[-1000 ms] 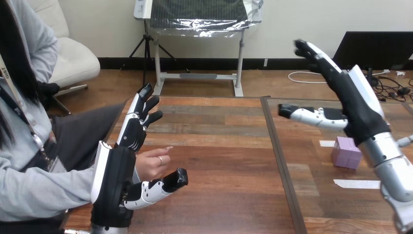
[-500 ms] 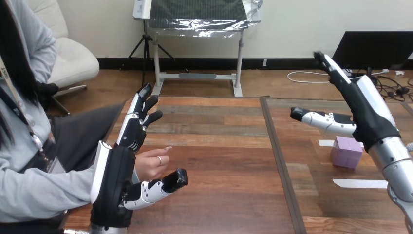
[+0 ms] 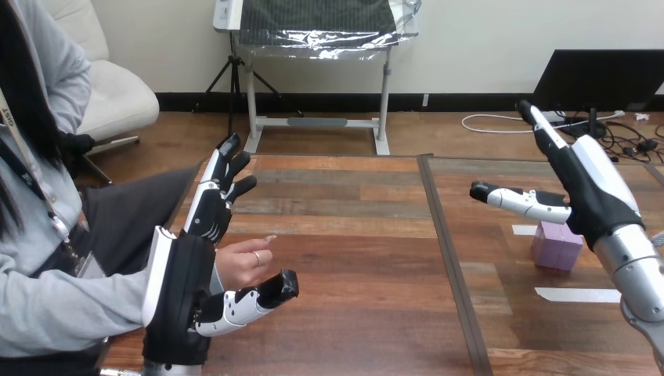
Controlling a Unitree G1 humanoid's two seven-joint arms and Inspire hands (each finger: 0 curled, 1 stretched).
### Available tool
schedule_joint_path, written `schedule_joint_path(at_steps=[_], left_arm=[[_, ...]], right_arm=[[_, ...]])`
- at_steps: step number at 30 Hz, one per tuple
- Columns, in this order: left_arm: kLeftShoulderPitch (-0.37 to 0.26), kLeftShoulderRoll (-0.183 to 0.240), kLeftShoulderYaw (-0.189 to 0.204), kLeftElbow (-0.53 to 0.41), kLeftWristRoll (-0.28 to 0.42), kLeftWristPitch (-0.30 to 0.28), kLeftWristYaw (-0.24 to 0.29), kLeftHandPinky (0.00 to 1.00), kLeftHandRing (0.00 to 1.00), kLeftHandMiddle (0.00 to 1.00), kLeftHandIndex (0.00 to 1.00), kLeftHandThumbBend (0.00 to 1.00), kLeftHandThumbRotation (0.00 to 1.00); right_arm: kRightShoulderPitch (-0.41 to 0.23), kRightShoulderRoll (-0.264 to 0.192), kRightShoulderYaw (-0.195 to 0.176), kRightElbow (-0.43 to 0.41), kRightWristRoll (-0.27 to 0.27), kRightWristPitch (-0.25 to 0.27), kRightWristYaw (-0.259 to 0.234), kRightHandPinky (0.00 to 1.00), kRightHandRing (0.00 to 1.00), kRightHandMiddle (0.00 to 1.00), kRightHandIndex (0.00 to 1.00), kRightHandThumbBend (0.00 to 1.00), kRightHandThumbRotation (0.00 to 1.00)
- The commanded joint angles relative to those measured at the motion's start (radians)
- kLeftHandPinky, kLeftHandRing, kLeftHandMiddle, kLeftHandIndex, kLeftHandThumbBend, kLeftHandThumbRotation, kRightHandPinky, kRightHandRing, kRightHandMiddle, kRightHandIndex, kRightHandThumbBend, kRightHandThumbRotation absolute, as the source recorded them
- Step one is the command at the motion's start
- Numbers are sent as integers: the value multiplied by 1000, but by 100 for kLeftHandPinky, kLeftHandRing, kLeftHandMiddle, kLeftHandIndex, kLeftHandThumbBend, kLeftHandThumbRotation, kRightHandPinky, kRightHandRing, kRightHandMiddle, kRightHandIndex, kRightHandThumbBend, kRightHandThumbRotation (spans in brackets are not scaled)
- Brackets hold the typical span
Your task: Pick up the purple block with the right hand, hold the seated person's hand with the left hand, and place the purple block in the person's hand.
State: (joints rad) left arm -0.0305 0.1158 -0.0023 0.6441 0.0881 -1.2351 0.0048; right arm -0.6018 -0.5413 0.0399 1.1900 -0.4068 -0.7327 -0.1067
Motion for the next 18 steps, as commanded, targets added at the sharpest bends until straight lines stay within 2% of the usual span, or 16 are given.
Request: schedule_joint_path(at_steps=[1, 8, 18], left_arm=[[-39, 2, 10, -27, -5, -16, -3, 86, 94, 97, 95, 100, 66], [-39, -2, 22, -29, 6, -20, 1, 86, 93, 96, 94, 100, 67], [-36, -1, 17, -27, -18, -25, -12, 85, 93, 96, 94, 100, 65]], right_arm=[[-117, -24, 23, 18, -19, 23, -48, 98, 100, 100, 100, 100, 69], [-132, -28, 46, 42, -40, 59, -74, 97, 100, 100, 100, 100, 68], [-147, -36, 72, 71, -54, 109, -73, 96, 100, 100, 100, 100, 67]])
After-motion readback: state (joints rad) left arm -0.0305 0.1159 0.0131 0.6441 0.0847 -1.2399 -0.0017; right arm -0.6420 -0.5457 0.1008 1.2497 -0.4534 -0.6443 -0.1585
